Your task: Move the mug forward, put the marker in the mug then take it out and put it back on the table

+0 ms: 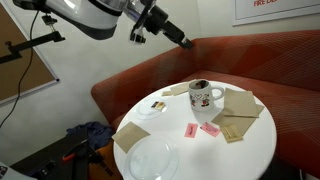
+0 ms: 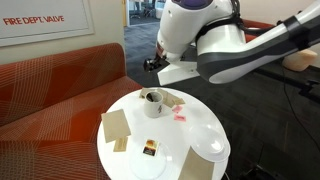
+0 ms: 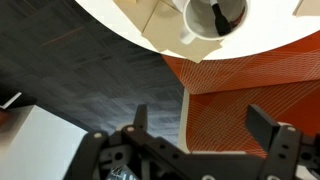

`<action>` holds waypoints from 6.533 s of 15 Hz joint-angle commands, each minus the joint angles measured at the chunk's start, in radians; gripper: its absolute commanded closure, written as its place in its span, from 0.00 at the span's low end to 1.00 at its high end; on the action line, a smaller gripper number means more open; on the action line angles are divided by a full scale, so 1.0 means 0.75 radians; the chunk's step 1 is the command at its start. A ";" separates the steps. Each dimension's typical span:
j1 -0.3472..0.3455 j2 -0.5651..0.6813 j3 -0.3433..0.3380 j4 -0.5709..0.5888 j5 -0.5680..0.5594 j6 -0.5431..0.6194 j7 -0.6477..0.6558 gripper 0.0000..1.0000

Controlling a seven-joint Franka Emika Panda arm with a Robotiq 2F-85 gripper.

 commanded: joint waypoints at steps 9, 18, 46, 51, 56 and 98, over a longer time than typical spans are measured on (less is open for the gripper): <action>0.021 -0.086 -0.051 -0.080 0.823 -0.016 -1.006 0.00; 0.004 -0.046 -0.063 -0.041 1.179 -0.062 -1.509 0.00; -0.024 0.343 -0.037 0.181 1.283 0.119 -1.752 0.48; -0.023 0.418 -0.019 0.262 1.282 0.099 -1.753 0.54; -0.026 0.454 -0.014 0.288 1.285 0.092 -1.750 0.53; 0.052 0.281 -0.083 0.096 1.209 0.124 -1.699 0.94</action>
